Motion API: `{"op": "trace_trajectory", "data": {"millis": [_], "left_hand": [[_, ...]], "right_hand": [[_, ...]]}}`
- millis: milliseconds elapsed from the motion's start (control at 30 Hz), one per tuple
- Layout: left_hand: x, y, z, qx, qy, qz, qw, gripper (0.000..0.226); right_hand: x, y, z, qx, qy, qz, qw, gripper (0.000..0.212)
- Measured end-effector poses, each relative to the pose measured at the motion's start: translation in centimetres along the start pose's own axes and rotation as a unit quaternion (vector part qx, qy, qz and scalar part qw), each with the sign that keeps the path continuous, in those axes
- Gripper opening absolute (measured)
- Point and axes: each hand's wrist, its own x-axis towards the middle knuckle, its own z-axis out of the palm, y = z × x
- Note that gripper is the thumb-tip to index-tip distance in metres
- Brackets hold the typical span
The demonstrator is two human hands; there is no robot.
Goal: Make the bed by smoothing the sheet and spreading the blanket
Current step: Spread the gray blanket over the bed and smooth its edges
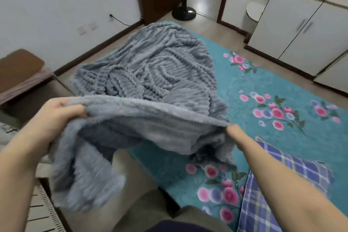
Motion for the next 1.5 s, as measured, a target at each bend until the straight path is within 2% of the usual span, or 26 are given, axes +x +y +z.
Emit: {"op": "trace_trajectory", "data": {"millis": [67,100,167,200,267,300,367,400,433,533,600,667,700,767,833,867,933,1067,1100,1133,1167,1200,1267,1300,1400,1500], "left_hand": [[-0.5,-0.1,1.4,0.118,0.105,0.002,0.987,0.045],[-0.9,-0.4,2.5,0.146,0.110,0.020,0.983,0.050],[-1.3,-0.9,5.0,0.134,0.072,0.063,0.986,0.067],[-1.4,-1.0,6.4,0.104,0.049,0.087,0.990,0.076],[-1.7,-0.8,9.1,0.076,-0.010,0.103,0.992,0.092],[-1.7,-0.5,10.5,0.082,-0.041,0.105,0.990,0.093],[-1.7,-0.6,12.7,0.146,-0.070,0.150,0.975,0.064],[-1.8,-0.7,13.3,0.183,-0.055,0.166,0.967,0.049],[-1.9,-0.8,13.4,0.179,-0.026,0.169,0.969,0.044],[-2.6,-0.8,11.6,0.032,0.007,0.149,0.988,0.032],[-3.1,-0.3,10.2,-0.034,-0.029,0.142,0.989,0.032],[-4.1,0.7,9.5,-0.088,-0.074,0.150,0.982,0.045],[-4.5,1.2,9.5,-0.108,-0.089,0.164,0.976,0.047],[-5.3,2.7,10.2,-0.141,-0.102,0.187,0.967,0.038],[-5.5,4.3,11.1,-0.174,-0.065,0.182,0.966,0.015],[-5.3,5.0,11.5,-0.175,-0.041,0.175,0.968,0.012],[-4.8,5.7,11.6,-0.168,-0.025,0.175,0.970,0.019],[-4.1,6.3,12.9,-0.185,-0.021,0.182,0.965,0.029],[-4.1,6.7,13.6,-0.185,-0.032,0.183,0.965,0.023],[-4.2,7.2,14.4,-0.179,-0.048,0.182,0.966,0.020],[-4.1,7.7,15.0,-0.172,-0.062,0.184,0.966,0.021],[-4.1,8.2,15.5,-0.169,-0.070,0.185,0.966,0.022],[-3.6,8.7,15.8,-0.168,-0.052,0.185,0.967,0.022],[-3.3,8.7,15.5,-0.172,-0.027,0.182,0.968,0.020],[-2.5,7.4,14.6,-0.160,0.072,0.157,0.972,0.009],[-1.8,5.0,15.7,-0.025,0.120,0.098,0.988,0.004]], "right_hand": [[-0.3,-1.0,-3.7,0.166,0.087,0.087,0.978,0.038],[-1.1,-2.6,-5.8,0.213,0.159,0.089,0.960,0.034],[-3.8,-7.9,-8.8,0.319,0.227,-0.008,0.920,0.023],[-6.2,-11.2,-9.5,0.344,0.199,-0.103,0.912,0.022],[-12.0,-16.7,-8.9,0.301,0.068,-0.258,0.915,0.020],[-15.0,-18.6,-7.9,0.273,0.004,-0.331,0.903,0.015],[-19.6,-20.5,-5.6,0.230,-0.051,-0.446,0.863,0.009],[-20.7,-20.6,-4.6,0.221,-0.045,-0.475,0.851,0.016],[-21.0,-20.1,-3.9,0.225,-0.029,-0.485,0.845,0.025],[-18.4,-16.4,-1.9,0.275,0.002,-0.417,0.866,0.069],[-16.1,-12.9,0.9,0.178,-0.008,-0.365,0.914,0.088],[-13.9,-9.4,4.9,0.016,-0.044,-0.312,0.949,0.089],[-13.2,-7.9,6.8,-0.024,-0.078,-0.273,0.959,0.088],[-12.7,-6.3,9.7,-0.003,-0.138,-0.173,0.975,0.080],[-12.7,-5.9,10.9,0.049,-0.180,-0.114,0.976,0.056],[-12.9,-5.8,10.7,0.068,-0.203,-0.099,0.972,0.046],[-12.9,-5.4,10.0,0.109,-0.233,-0.095,0.962,0.045],[-12.6,-4.4,8.1,0.132,-0.318,-0.034,0.938,0.093],[-12.7,-4.5,8.0,0.157,-0.344,-0.018,0.926,0.089],[-12.6,-5.0,8.3,0.217,-0.354,0.010,0.909,0.073],[-12.5,-5.7,8.5,0.308,-0.341,0.057,0.886,0.049],[-12.2,-6.3,8.7,0.413,-0.322,0.129,0.842,0.040],[-11.6,-6.7,8.6,0.554,-0.277,0.203,0.758,0.042],[-11.0,-6.4,7.9,0.566,-0.262,0.214,0.751,0.036],[-8.4,-3.0,4.1,0.541,-0.234,0.241,0.772,0.021],[-4.3,1.9,-3.2,0.597,-0.125,0.256,0.749,0.026]]}}
